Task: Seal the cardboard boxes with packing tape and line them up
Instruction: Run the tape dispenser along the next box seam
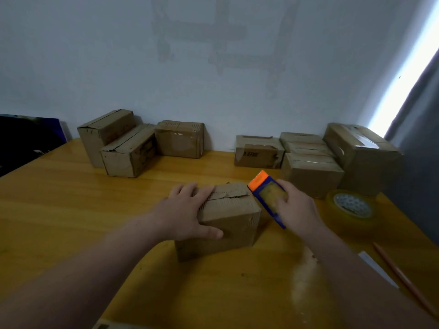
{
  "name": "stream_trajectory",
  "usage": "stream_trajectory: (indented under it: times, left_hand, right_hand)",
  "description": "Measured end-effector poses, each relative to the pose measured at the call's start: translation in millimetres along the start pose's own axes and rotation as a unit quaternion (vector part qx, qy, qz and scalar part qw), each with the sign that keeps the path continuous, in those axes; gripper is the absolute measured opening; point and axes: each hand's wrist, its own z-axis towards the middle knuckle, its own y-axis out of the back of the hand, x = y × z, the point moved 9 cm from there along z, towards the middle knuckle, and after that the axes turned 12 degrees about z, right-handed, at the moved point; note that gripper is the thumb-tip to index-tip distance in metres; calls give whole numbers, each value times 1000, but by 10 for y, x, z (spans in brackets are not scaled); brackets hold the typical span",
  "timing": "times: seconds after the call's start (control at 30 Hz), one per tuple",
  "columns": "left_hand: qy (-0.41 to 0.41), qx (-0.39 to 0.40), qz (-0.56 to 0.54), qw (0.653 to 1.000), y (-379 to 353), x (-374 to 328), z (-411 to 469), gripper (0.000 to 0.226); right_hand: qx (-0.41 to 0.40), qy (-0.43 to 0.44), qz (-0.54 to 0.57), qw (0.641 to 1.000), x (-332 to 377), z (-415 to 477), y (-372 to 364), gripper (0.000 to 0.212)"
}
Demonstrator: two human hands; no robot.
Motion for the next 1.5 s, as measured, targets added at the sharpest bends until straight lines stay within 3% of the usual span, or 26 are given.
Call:
stream_trajectory:
  times: [0.13, 0.23, 0.3, 0.5, 0.67, 0.83, 0.93, 1.1, 1.37, 1.5]
  left_hand:
    - [-35, -32, -21, 999, 44, -38, 22, 111]
    - [-62, -28, -25, 997, 54, -68, 38, 117]
    - [-67, -28, -29, 997, 61, -75, 49, 120]
    - [-79, -50, -34, 995, 107, -109, 75, 110]
    - [-95, -44, -38, 994, 117, -117, 114, 106]
    - [-108, -35, -39, 993, 105, -113, 148, 106]
    - [-119, -31, -40, 992, 133, -131, 166, 104]
    - [-129, -31, -57, 989, 144, -138, 155, 110]
    - [-129, -88, -90, 984, 189, -132, 127, 107]
    - [-74, -129, -234, 961, 247, 65, 71, 75]
  right_hand:
    - [17, -40, 150, 988, 35, 15, 103, 48]
    - [46, -54, 115, 991, -16, 29, 59, 80]
    - [61, -67, 93, 992, -77, 47, 26, 89]
    - [78, -75, -31, 994, -142, 69, 131, 79]
    - [49, -50, -8, 997, -31, 47, 168, 71]
    - [-42, 91, 47, 994, 630, 46, 736, 71]
    - [24, 157, 56, 986, 1012, 23, 786, 74]
    - [146, 179, 60, 971, 1243, -44, 440, 76]
    - [173, 190, 49, 965, 1201, -18, 257, 69]
    - [174, 192, 46, 965, 1185, -11, 235, 70]
